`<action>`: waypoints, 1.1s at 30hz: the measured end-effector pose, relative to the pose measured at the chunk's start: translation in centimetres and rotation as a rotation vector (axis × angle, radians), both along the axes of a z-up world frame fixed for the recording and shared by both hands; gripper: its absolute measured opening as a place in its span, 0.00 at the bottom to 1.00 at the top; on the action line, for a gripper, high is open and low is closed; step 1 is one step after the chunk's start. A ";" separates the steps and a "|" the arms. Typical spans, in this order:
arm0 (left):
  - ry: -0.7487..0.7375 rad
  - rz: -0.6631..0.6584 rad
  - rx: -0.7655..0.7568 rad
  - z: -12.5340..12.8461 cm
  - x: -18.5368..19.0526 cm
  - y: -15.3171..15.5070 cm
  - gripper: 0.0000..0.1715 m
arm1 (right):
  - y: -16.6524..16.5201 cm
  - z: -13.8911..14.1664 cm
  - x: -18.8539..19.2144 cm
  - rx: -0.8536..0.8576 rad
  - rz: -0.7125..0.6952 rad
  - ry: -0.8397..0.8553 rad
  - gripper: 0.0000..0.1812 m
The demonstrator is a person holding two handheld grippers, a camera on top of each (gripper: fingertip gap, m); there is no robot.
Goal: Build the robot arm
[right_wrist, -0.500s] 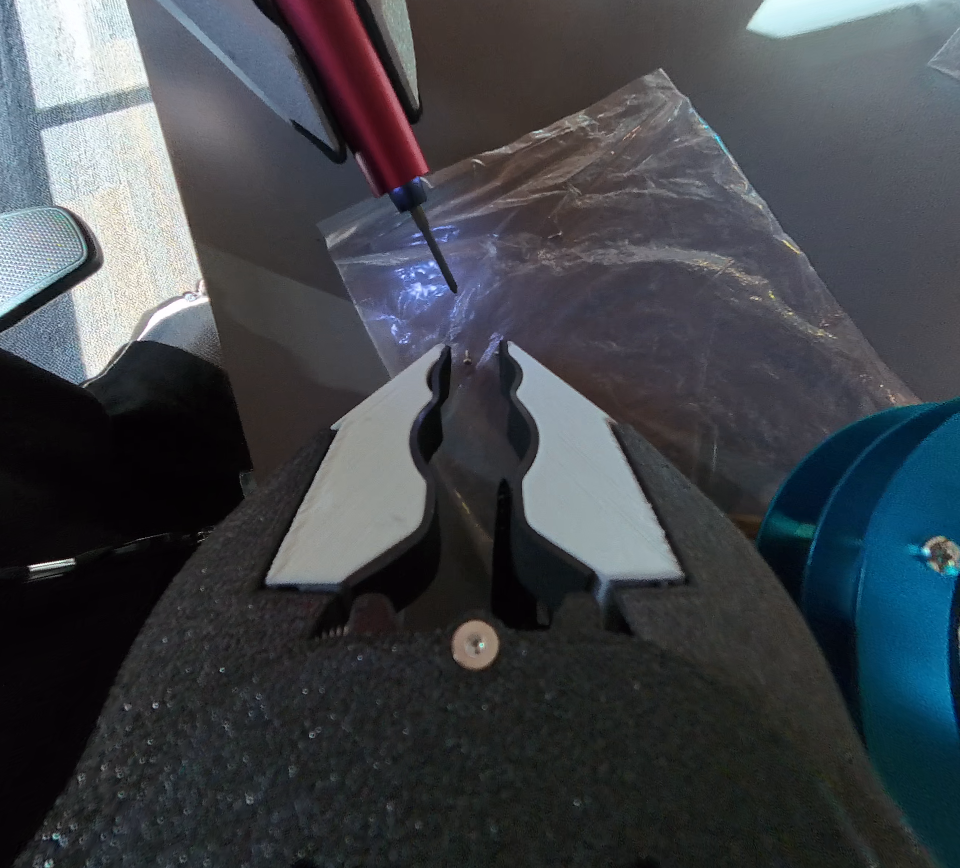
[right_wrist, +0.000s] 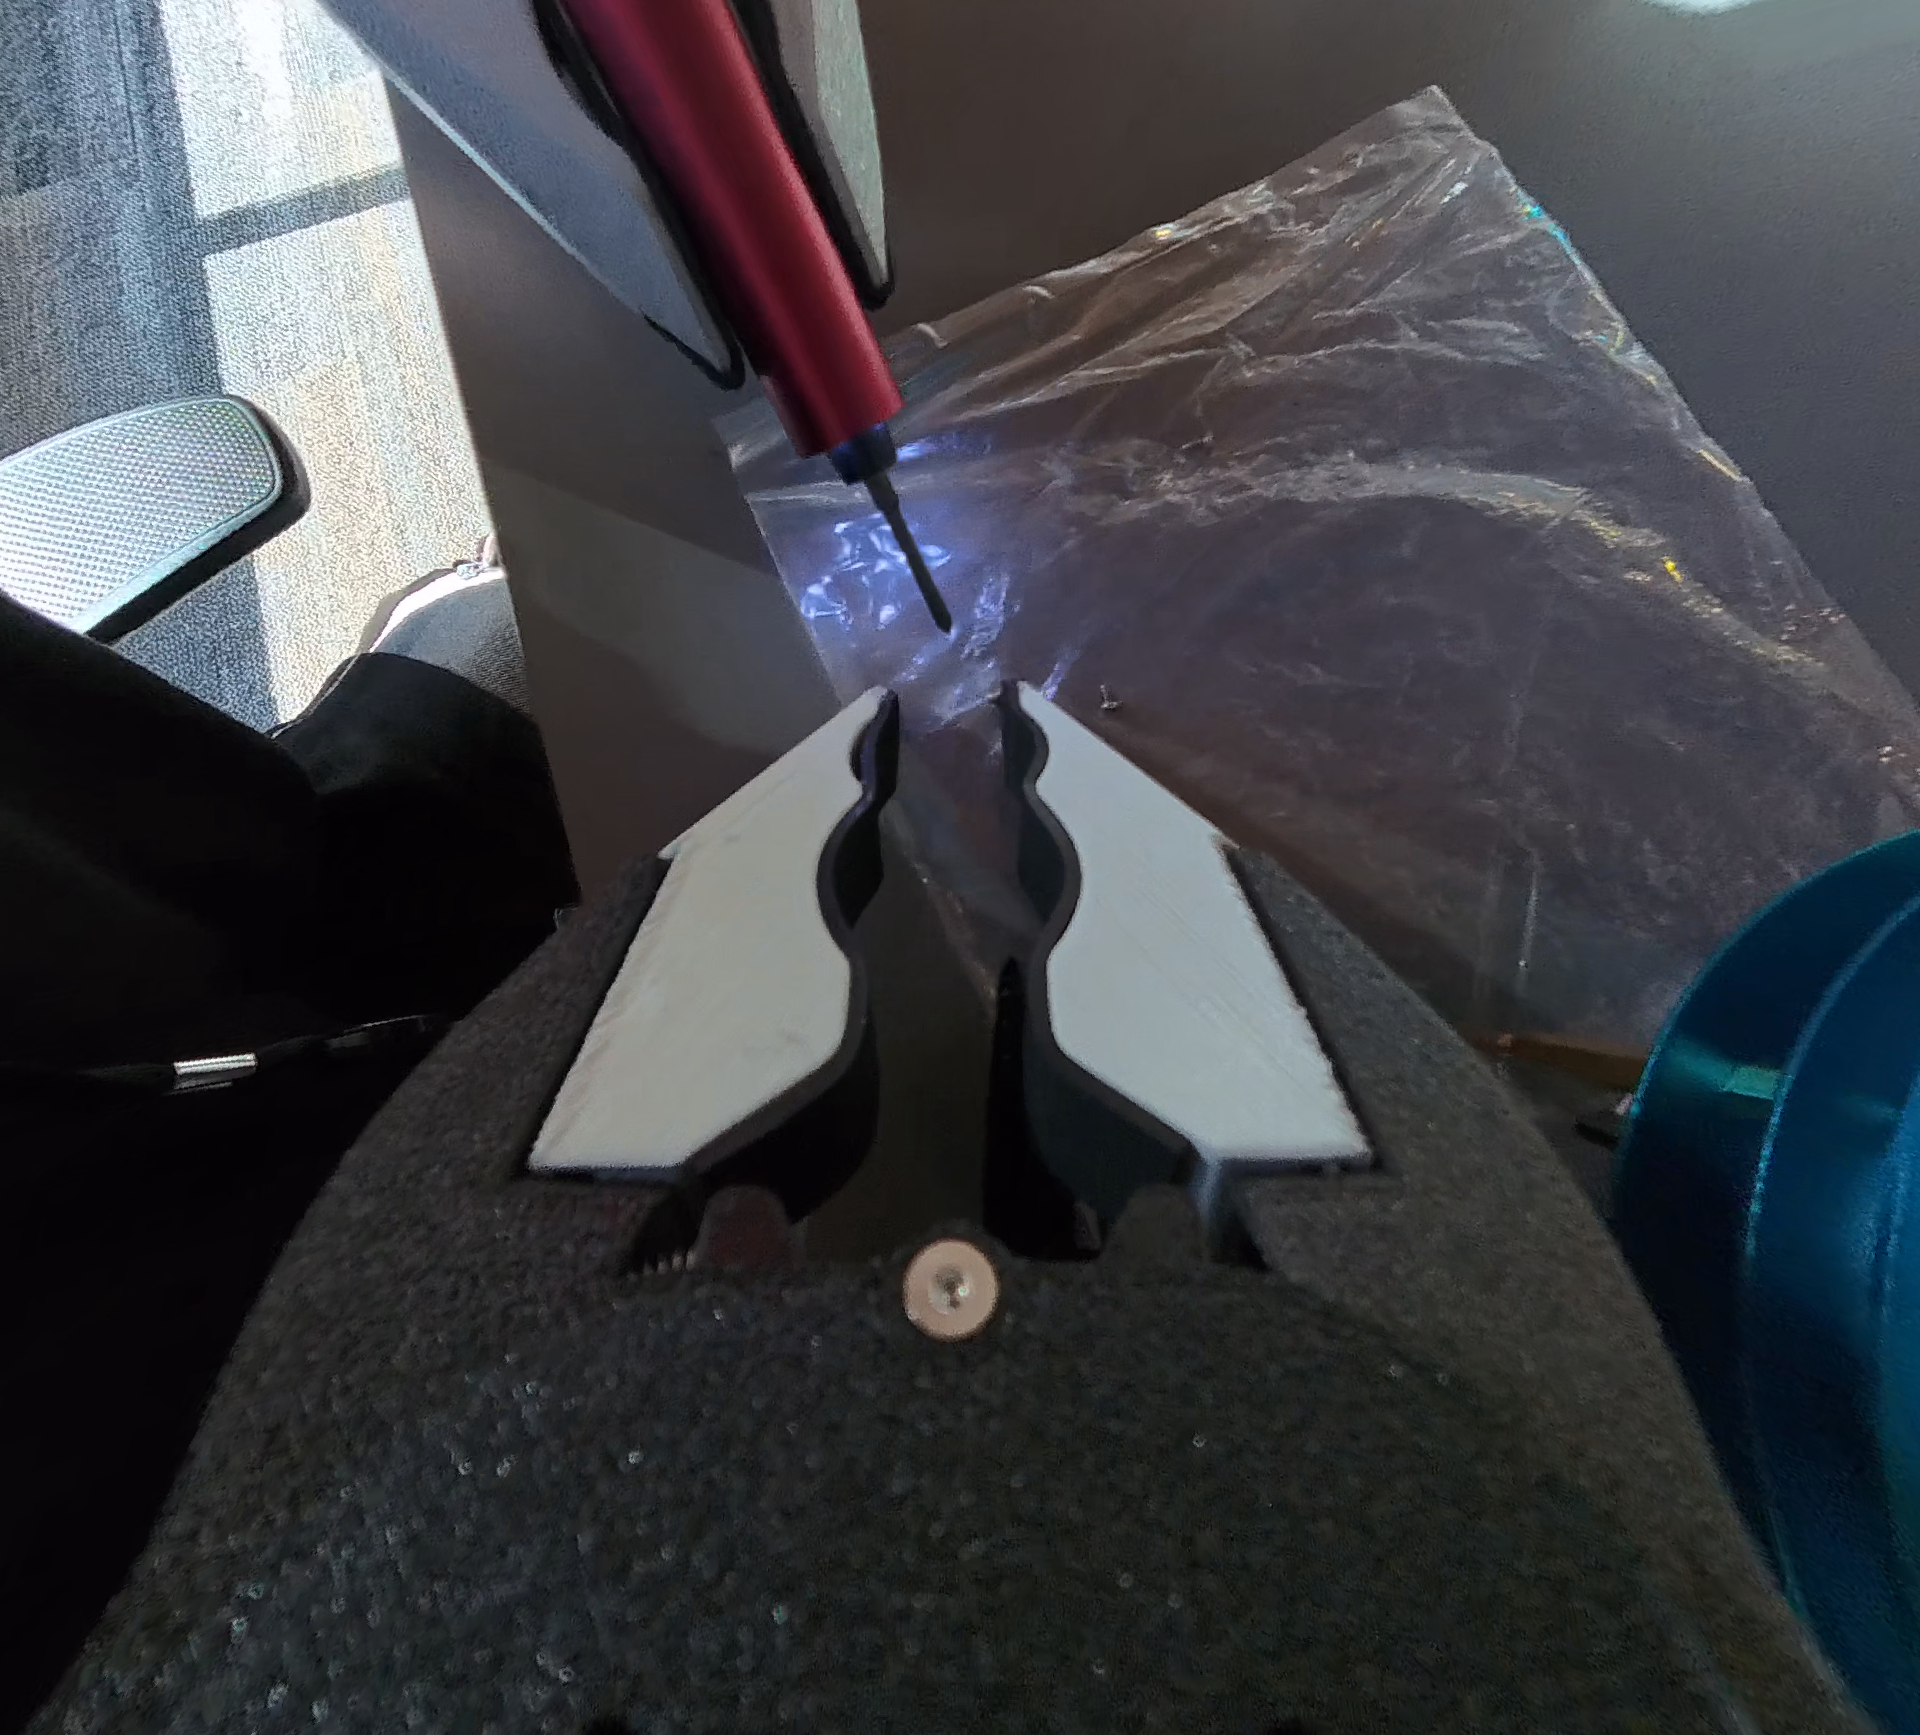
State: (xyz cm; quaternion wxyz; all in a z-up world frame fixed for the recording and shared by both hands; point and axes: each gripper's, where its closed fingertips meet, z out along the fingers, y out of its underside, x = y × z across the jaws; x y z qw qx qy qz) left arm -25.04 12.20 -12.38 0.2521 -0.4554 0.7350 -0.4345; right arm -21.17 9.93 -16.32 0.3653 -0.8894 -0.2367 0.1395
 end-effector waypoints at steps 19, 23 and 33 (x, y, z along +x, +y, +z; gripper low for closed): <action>-0.011 0.004 0.041 0.0 0.6 -1.0 0.14 | -0.3 0.0 -0.4 -0.010 0.015 0.033 0.11; -0.008 -0.005 0.058 -0.2 0.8 -1.1 0.12 | -0.3 0.0 -0.5 -0.010 0.015 0.034 0.11; -0.007 0.000 0.058 -0.3 0.9 -0.9 0.12 | -0.4 0.0 -0.5 -0.015 0.017 0.048 0.11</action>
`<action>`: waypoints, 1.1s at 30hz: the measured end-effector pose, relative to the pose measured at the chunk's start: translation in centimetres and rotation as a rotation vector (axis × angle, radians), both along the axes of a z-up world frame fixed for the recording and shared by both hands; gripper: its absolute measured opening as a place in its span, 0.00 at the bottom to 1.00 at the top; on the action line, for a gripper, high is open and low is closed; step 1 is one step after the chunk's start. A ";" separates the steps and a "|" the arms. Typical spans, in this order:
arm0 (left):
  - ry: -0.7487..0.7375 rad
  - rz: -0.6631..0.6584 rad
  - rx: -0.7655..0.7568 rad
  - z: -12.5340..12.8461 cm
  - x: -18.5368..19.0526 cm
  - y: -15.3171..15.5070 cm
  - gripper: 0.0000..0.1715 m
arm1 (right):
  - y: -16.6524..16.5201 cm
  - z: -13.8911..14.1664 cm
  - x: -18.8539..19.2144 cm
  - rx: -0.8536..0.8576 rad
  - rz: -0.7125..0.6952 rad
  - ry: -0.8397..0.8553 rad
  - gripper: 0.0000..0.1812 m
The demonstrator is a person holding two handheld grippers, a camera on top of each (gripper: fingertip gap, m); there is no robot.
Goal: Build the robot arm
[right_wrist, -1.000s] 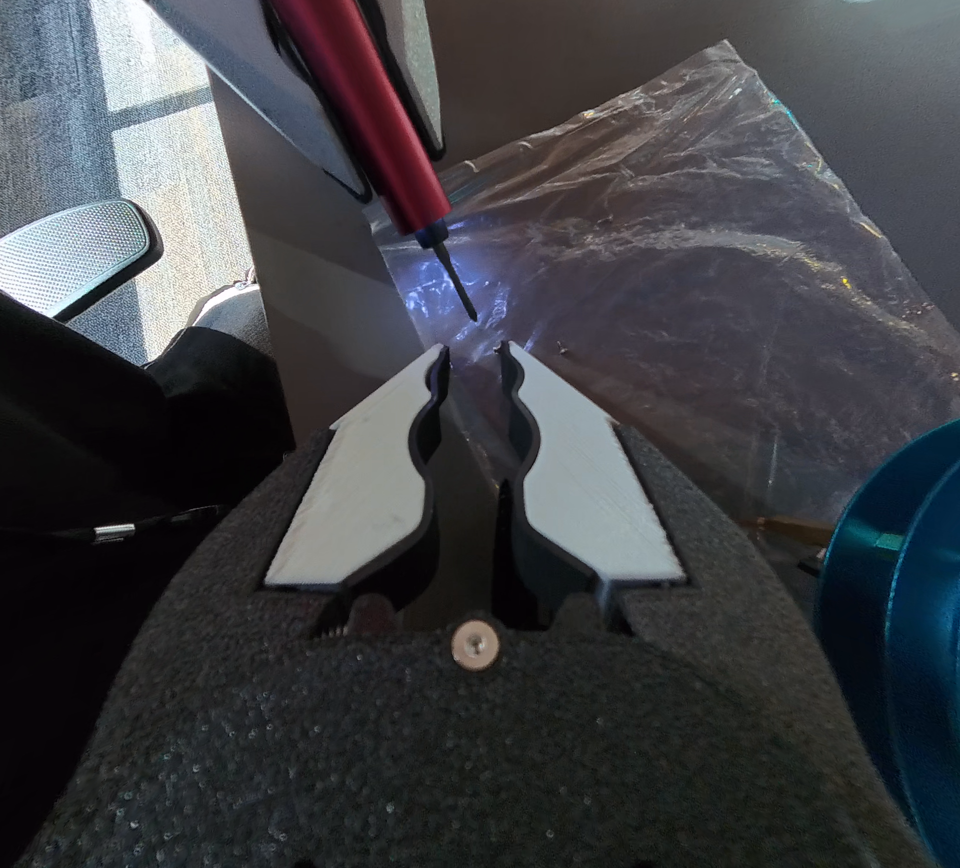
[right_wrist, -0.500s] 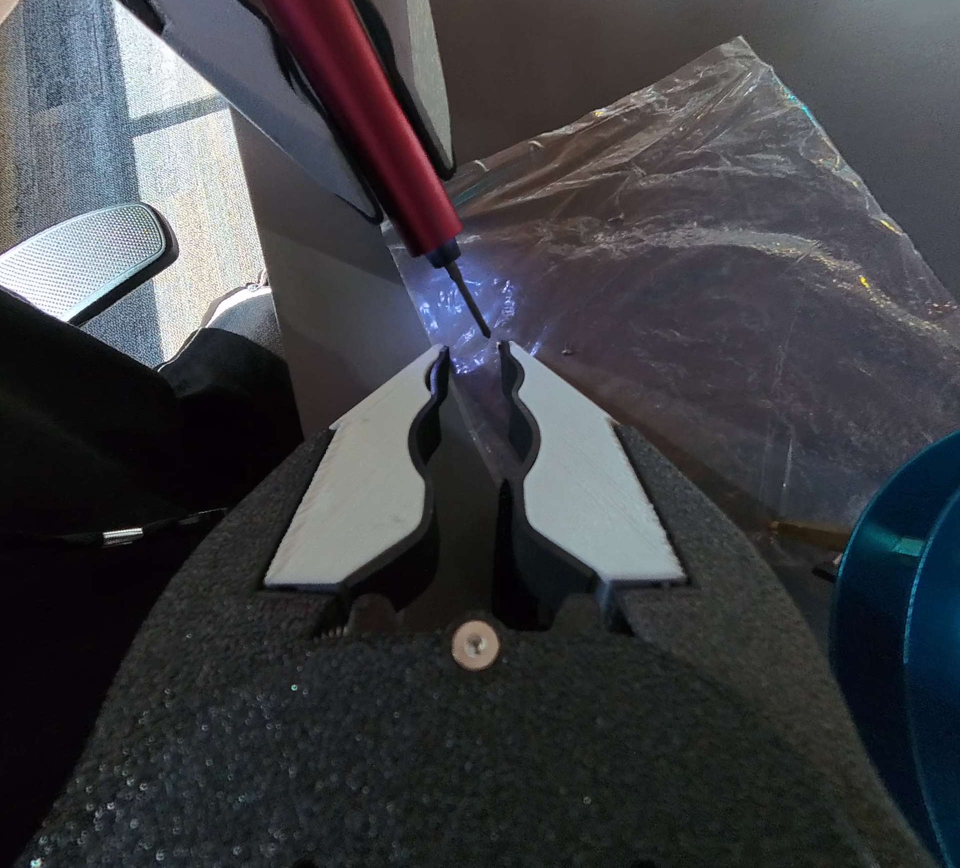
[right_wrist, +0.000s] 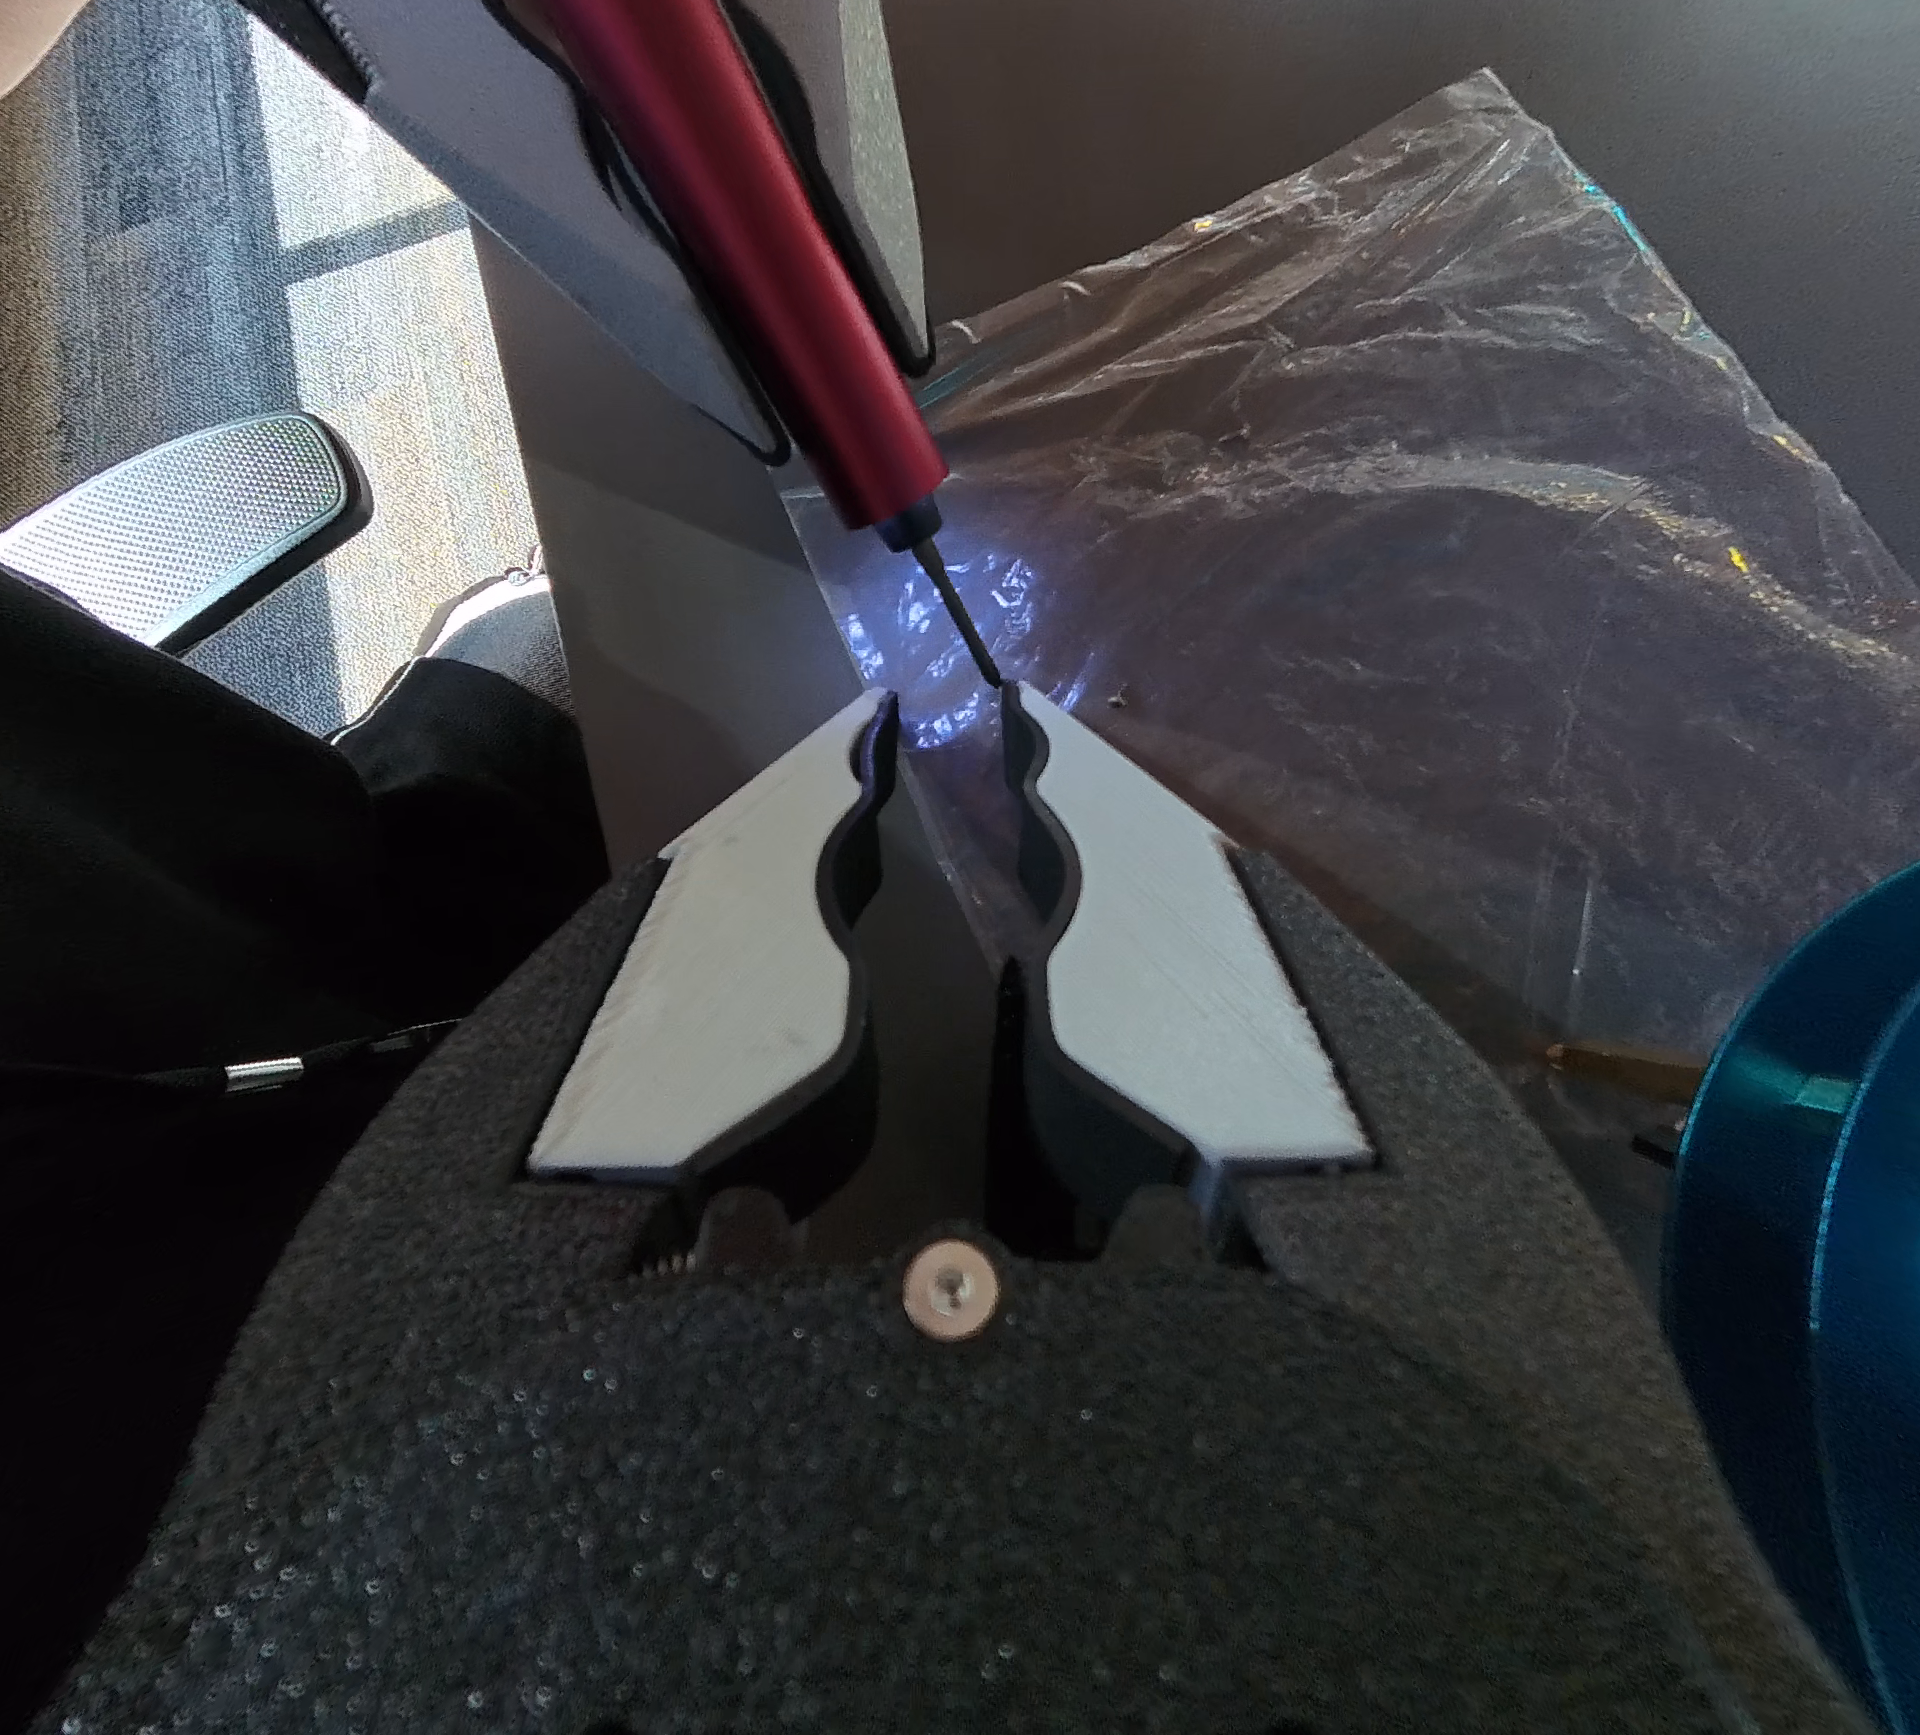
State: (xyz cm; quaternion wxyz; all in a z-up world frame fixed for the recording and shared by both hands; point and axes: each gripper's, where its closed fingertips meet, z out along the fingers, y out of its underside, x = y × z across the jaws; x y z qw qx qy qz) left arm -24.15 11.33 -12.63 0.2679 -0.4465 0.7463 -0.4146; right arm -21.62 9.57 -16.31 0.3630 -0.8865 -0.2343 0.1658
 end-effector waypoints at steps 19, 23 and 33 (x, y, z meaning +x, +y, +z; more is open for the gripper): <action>-0.021 0.011 0.024 0.7 0.0 0.3 0.12 | -0.4 0.5 0.6 0.028 -0.020 -0.004 0.12; -0.058 0.008 -0.008 1.8 -0.1 0.1 0.12 | 0.1 1.2 1.3 0.095 -0.040 -0.027 0.12; -0.104 -0.008 -0.073 3.3 -0.4 -0.6 0.12 | 0.0 2.6 0.6 0.227 0.026 -0.077 0.10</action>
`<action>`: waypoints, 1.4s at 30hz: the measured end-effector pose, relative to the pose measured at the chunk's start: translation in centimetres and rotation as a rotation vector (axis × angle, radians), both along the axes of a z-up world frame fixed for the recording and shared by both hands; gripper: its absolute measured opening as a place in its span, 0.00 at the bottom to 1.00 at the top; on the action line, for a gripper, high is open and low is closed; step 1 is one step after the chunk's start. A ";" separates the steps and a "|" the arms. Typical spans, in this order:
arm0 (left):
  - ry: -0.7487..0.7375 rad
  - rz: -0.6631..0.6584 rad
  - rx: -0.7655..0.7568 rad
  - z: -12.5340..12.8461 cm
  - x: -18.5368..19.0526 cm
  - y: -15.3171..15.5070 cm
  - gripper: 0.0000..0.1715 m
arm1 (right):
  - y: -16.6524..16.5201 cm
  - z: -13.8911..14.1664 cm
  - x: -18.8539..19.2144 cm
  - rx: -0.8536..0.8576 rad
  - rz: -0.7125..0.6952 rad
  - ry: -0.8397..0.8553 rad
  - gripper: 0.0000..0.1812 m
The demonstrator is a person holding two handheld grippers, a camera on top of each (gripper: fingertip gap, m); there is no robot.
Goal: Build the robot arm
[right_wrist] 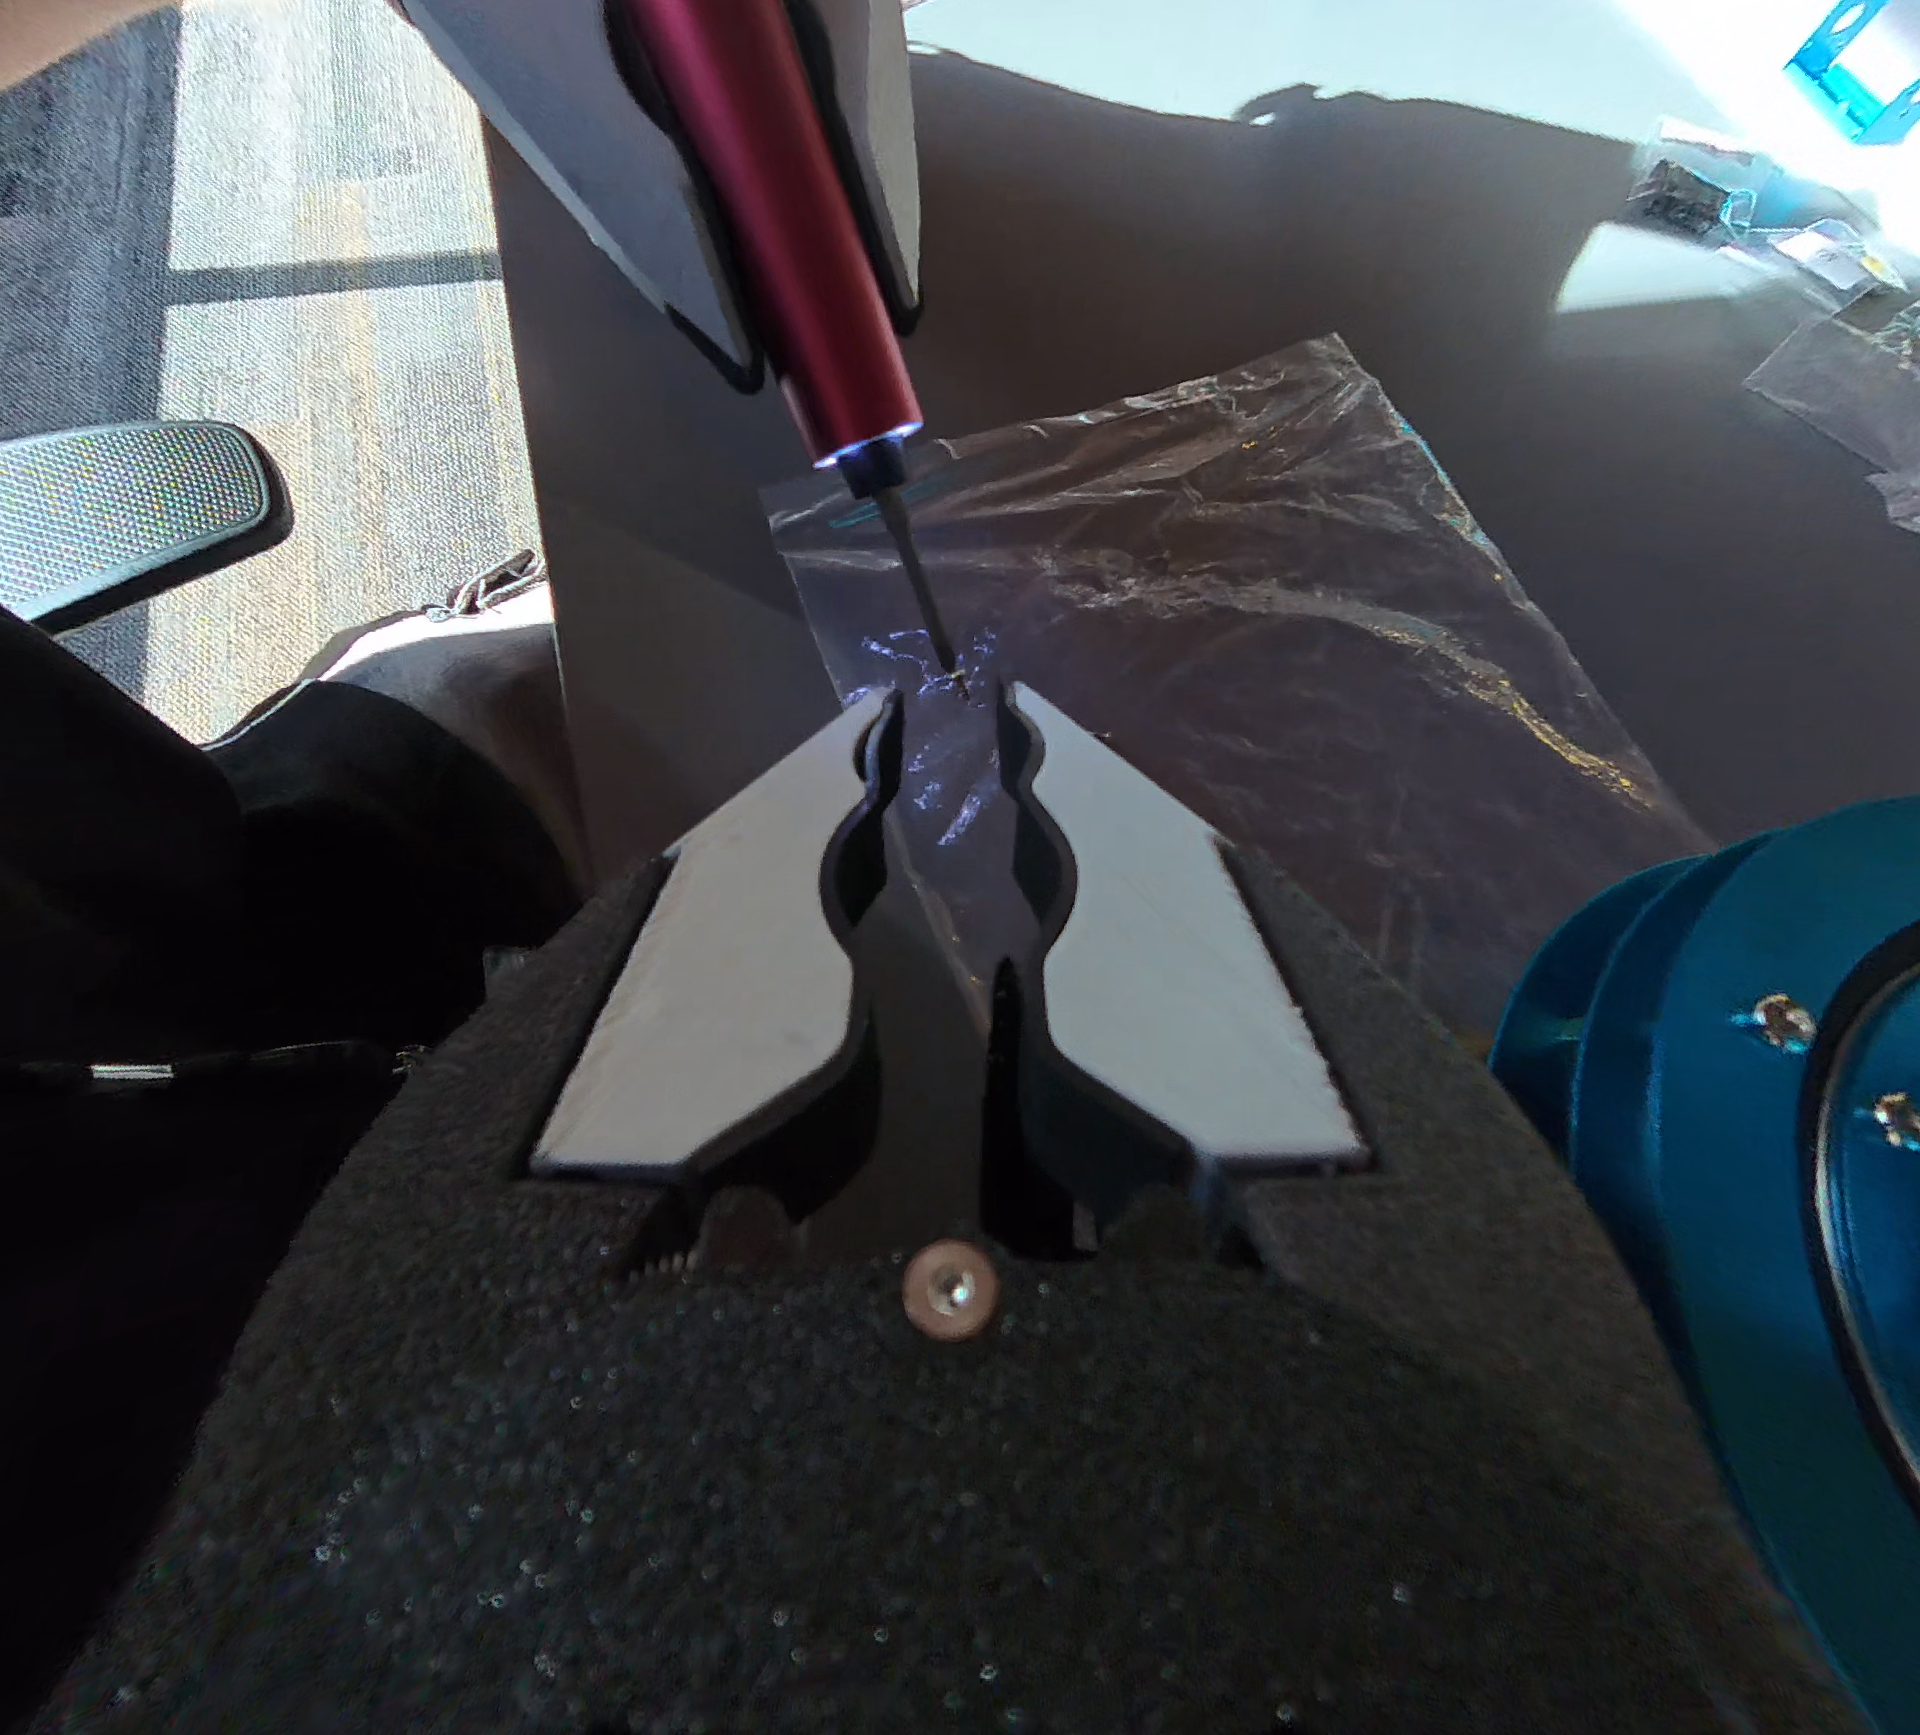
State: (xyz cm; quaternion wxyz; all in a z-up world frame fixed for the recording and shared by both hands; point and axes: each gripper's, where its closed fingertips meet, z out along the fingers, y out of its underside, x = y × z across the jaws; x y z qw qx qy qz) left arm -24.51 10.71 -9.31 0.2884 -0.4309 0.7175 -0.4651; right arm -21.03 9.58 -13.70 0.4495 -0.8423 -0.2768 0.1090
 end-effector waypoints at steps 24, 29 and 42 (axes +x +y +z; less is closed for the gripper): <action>0.018 -0.018 0.011 -0.3 -0.1 -0.4 0.12 | -0.3 -0.4 0.0 0.019 0.017 -0.071 0.00; 0.028 -0.025 0.004 -0.4 -0.2 -0.6 0.12 | -0.4 -0.4 -0.1 0.018 0.023 -0.071 0.00; -0.013 -0.012 0.000 0.1 -0.2 -0.8 0.12 | -0.5 -0.1 0.0 0.025 0.014 -0.057 0.00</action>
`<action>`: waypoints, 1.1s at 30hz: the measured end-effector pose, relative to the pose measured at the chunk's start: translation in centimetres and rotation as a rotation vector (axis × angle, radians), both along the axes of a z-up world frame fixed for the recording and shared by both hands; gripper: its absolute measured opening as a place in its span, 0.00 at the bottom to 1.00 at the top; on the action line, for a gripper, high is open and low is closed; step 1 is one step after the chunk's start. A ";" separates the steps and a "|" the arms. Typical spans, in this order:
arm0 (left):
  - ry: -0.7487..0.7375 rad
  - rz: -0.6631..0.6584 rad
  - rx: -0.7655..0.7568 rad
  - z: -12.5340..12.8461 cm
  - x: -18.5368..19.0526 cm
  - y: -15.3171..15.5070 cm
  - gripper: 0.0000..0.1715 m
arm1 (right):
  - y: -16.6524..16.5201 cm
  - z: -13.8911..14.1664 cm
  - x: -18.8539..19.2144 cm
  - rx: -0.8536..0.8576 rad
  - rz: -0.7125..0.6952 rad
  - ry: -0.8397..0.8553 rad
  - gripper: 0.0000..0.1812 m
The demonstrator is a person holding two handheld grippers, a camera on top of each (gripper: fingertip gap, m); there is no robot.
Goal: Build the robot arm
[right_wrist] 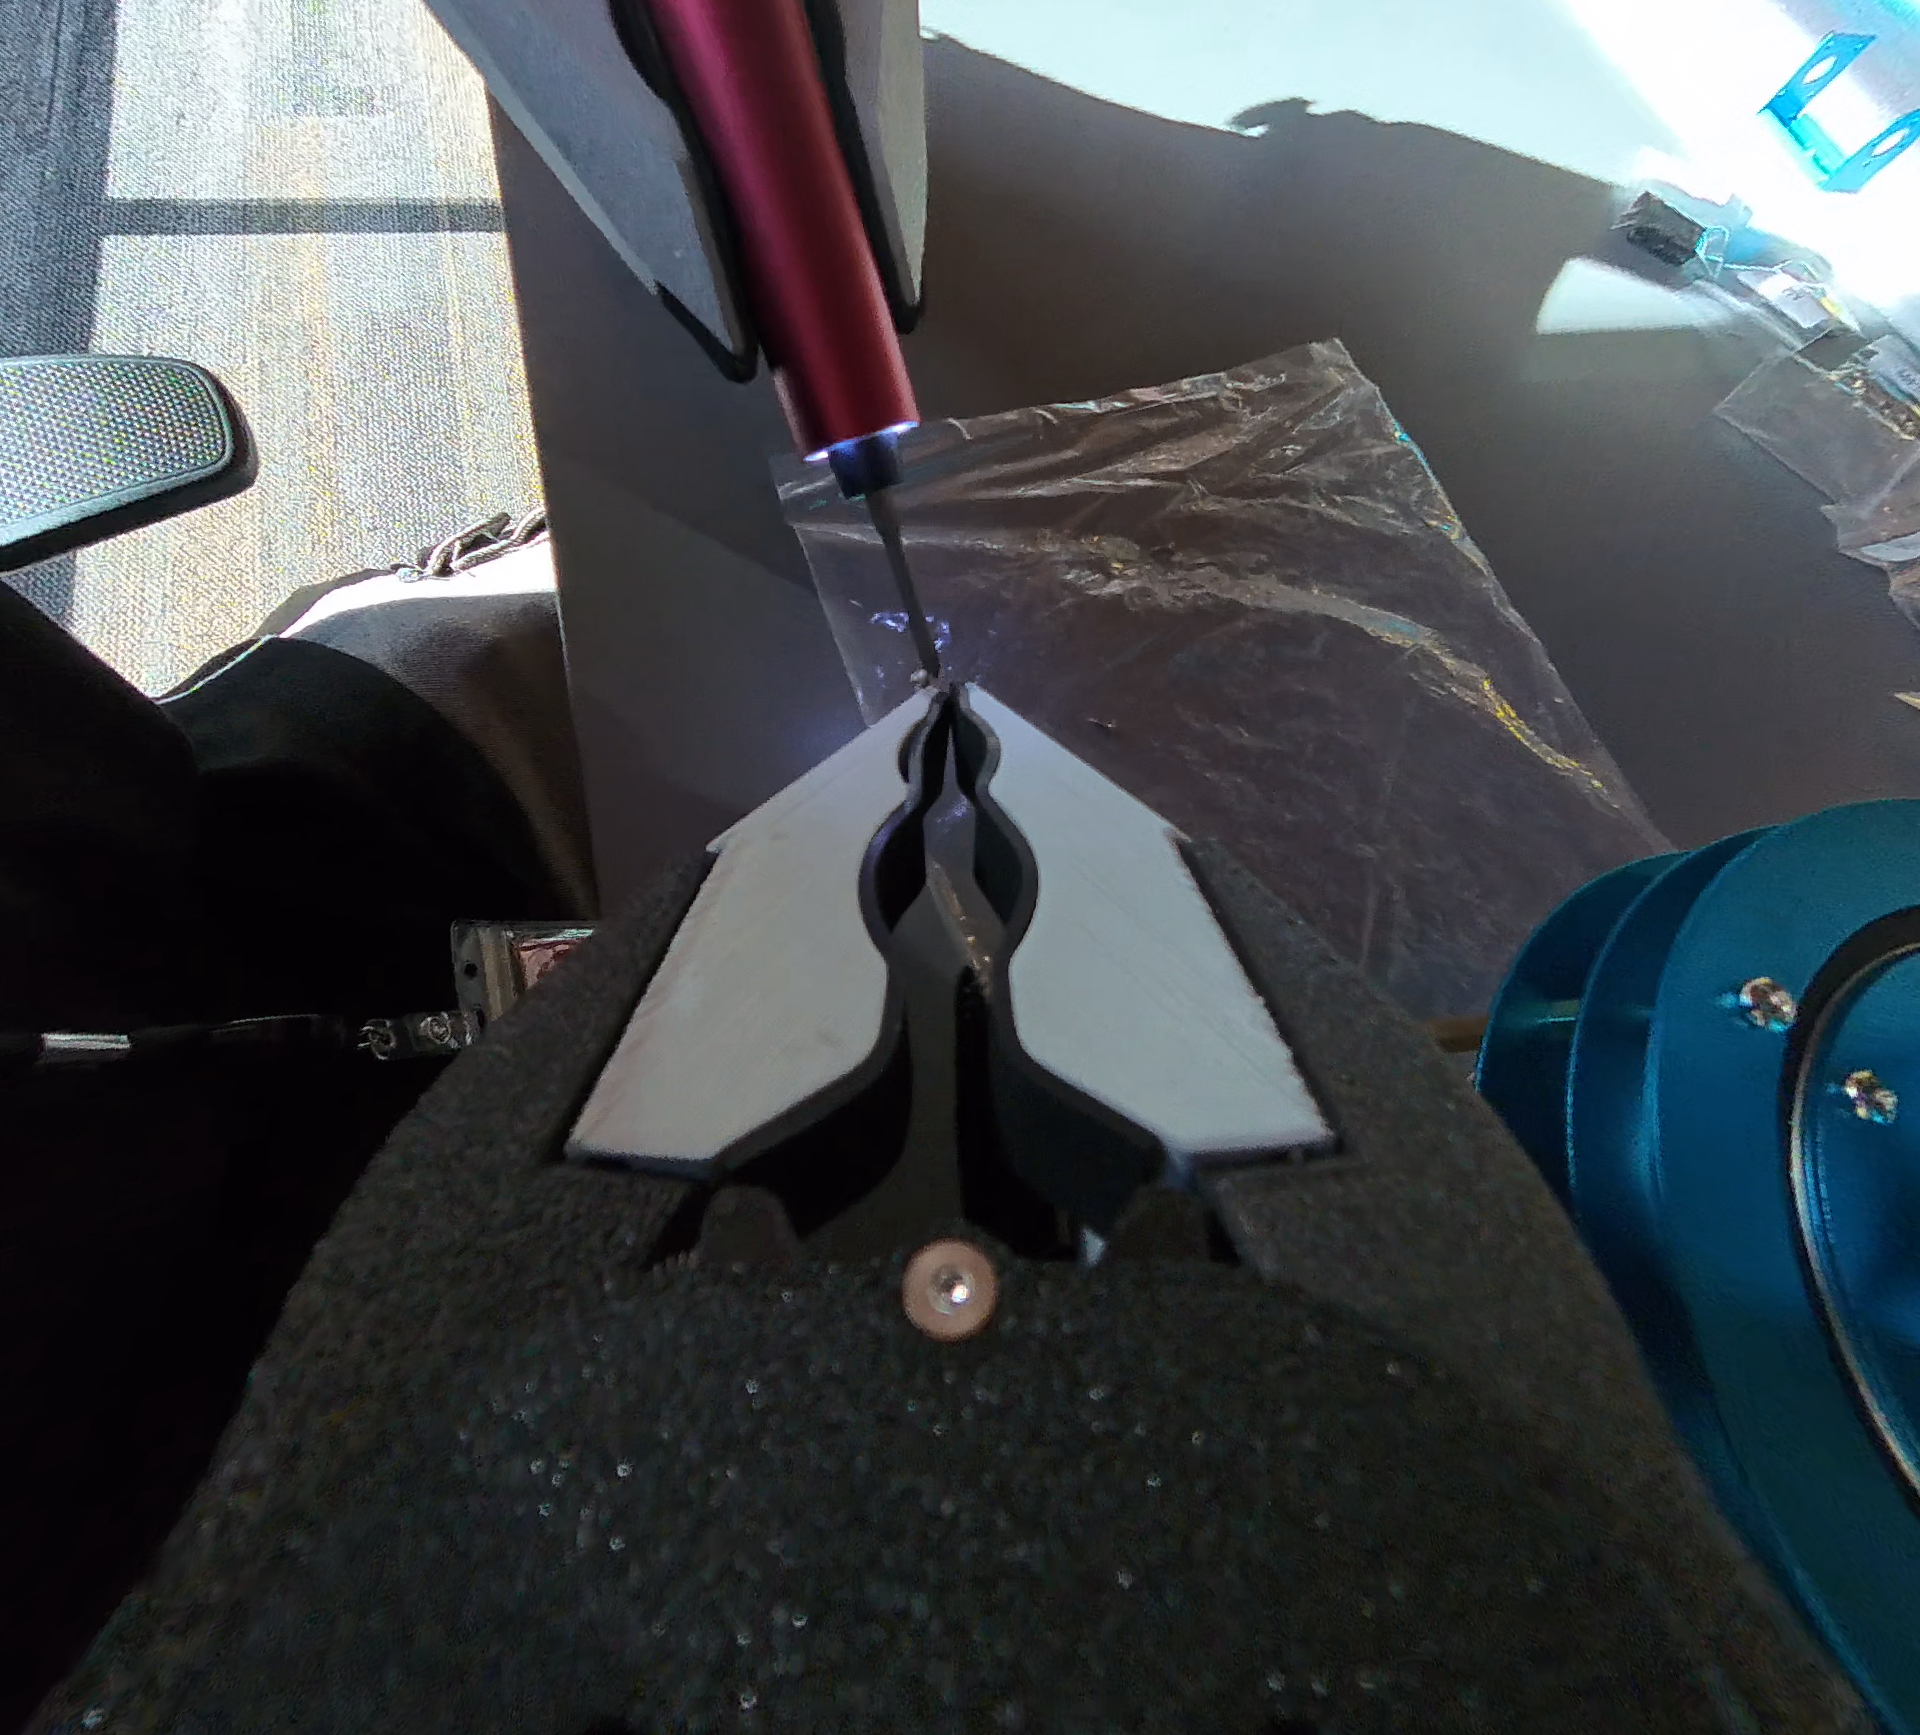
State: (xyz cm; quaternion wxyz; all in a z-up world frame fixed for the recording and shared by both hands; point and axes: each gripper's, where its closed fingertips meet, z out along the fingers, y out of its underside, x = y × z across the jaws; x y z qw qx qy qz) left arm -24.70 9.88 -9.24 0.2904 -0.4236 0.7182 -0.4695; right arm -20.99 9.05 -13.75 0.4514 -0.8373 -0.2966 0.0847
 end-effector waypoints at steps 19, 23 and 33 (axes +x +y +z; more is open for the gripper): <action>-0.007 0.006 -0.007 0.1 -0.1 0.2 0.13 | -0.1 0.5 -0.4 0.011 0.024 0.045 0.08; -0.003 0.007 -0.003 0.1 -0.1 0.3 0.13 | -0.1 0.7 -0.7 0.037 0.034 0.032 0.05; 0.011 0.015 0.009 -0.2 0.0 0.3 0.12 | 0.0 0.8 -0.5 0.049 0.010 0.022 0.06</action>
